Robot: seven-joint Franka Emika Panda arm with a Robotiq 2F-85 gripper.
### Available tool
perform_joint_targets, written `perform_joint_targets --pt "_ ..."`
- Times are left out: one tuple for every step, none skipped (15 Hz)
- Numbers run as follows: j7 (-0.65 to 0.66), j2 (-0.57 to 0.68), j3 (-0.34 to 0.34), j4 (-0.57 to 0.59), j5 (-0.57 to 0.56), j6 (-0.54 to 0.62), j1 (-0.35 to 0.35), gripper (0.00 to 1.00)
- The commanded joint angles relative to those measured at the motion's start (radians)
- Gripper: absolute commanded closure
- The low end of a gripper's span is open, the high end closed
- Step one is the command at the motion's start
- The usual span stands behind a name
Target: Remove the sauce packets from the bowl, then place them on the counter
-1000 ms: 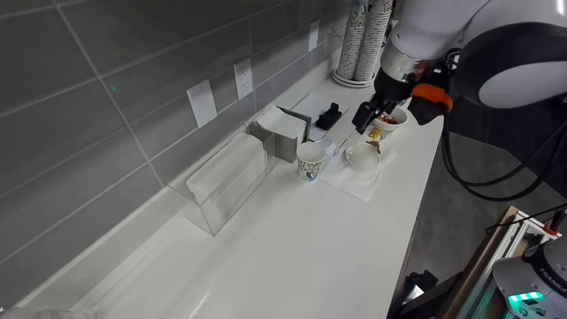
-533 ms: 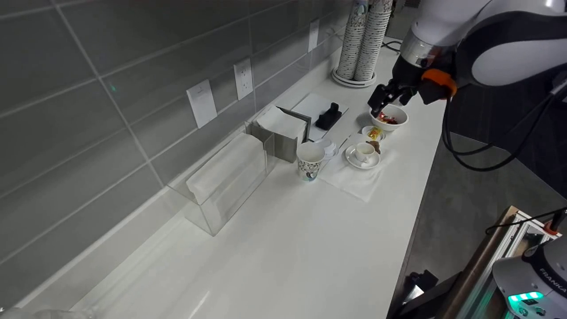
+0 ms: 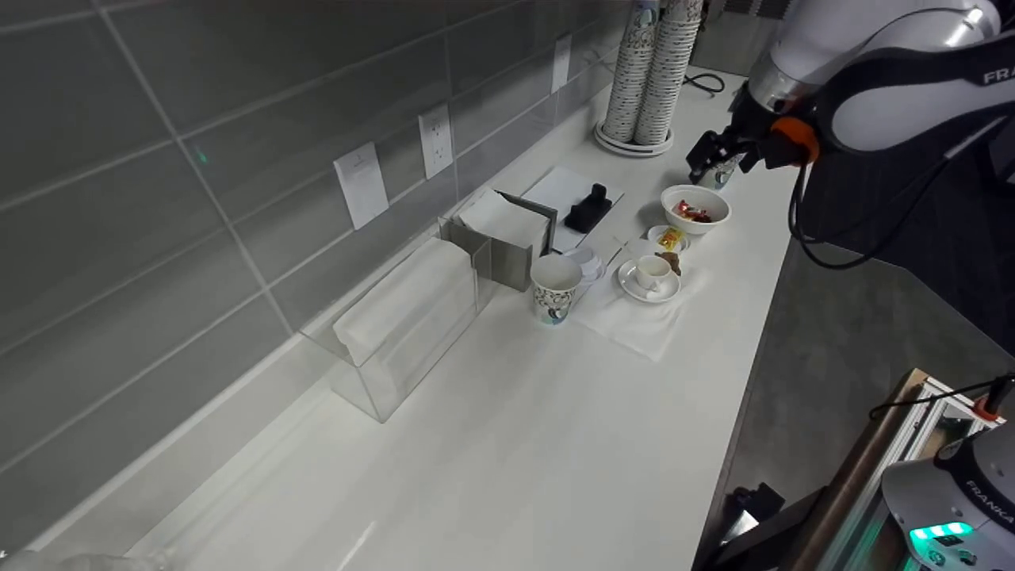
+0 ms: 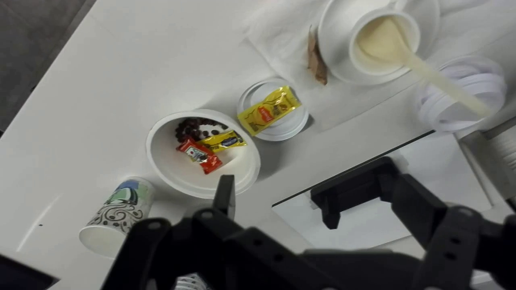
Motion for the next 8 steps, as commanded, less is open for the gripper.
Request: perform_joint_targets --pt "-0.003 0.071 -0.036 0.024 -0.070 0.082 -0.053 0.00" --pt "-0.006 0.090 -0.049 0.024 -0.086 0.125 -0.065 0.00" --pt "-0.025 0.109 -0.066 0.028 -0.075 0.148 -0.065 0.00" --pt "-0.020 0.128 -0.076 0.029 -0.084 0.178 -0.075 0.00" --pt "-0.009 0.153 -0.083 0.033 -0.102 0.208 -0.086 0.00" --pt "-0.009 0.172 -0.093 0.037 -0.106 0.227 -0.088 0.00" --pt "0.010 0.193 -0.099 0.043 -0.132 0.238 -0.095 0.00" --pt "0.028 0.215 -0.109 0.049 -0.162 0.256 -0.101 0.00"
